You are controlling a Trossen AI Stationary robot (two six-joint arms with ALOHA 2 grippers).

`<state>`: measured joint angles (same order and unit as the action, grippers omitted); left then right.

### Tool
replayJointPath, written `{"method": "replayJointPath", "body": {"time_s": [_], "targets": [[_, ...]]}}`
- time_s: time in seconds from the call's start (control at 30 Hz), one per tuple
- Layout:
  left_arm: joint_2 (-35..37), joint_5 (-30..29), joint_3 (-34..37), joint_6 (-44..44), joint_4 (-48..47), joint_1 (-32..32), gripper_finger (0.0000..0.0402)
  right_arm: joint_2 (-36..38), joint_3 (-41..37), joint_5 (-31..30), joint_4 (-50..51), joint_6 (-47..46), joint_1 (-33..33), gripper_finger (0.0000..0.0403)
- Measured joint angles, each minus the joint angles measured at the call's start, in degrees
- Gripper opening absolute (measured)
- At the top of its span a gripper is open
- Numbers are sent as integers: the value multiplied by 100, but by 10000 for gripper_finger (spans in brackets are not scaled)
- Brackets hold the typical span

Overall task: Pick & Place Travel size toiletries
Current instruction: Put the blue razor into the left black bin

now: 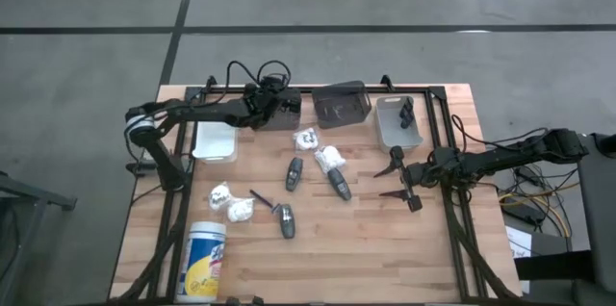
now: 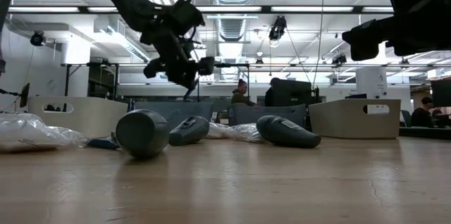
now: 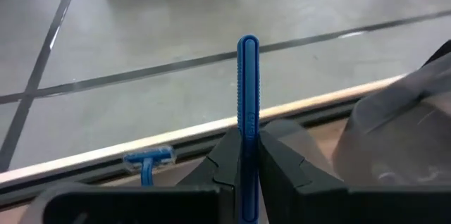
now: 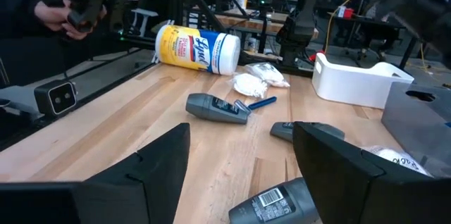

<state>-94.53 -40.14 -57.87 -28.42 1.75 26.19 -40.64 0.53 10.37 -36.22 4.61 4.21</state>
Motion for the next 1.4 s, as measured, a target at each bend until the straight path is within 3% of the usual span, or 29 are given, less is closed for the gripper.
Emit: {"method": "replayJointPath", "body": {"time_s": [0.5, 0.97, 1.4], "targets": [[-584, 1, 2, -354, -113, 59, 35, -2, 1, 0, -1, 4, 0, 225], [-843, 317, 4, -1258, -614, 70, 40, 0, 1, 1, 0, -3, -1, 270], [-647, 310, 4, -1341, -670, 70, 64, 0, 1, 1, 0, 1, -1, 307]]}}
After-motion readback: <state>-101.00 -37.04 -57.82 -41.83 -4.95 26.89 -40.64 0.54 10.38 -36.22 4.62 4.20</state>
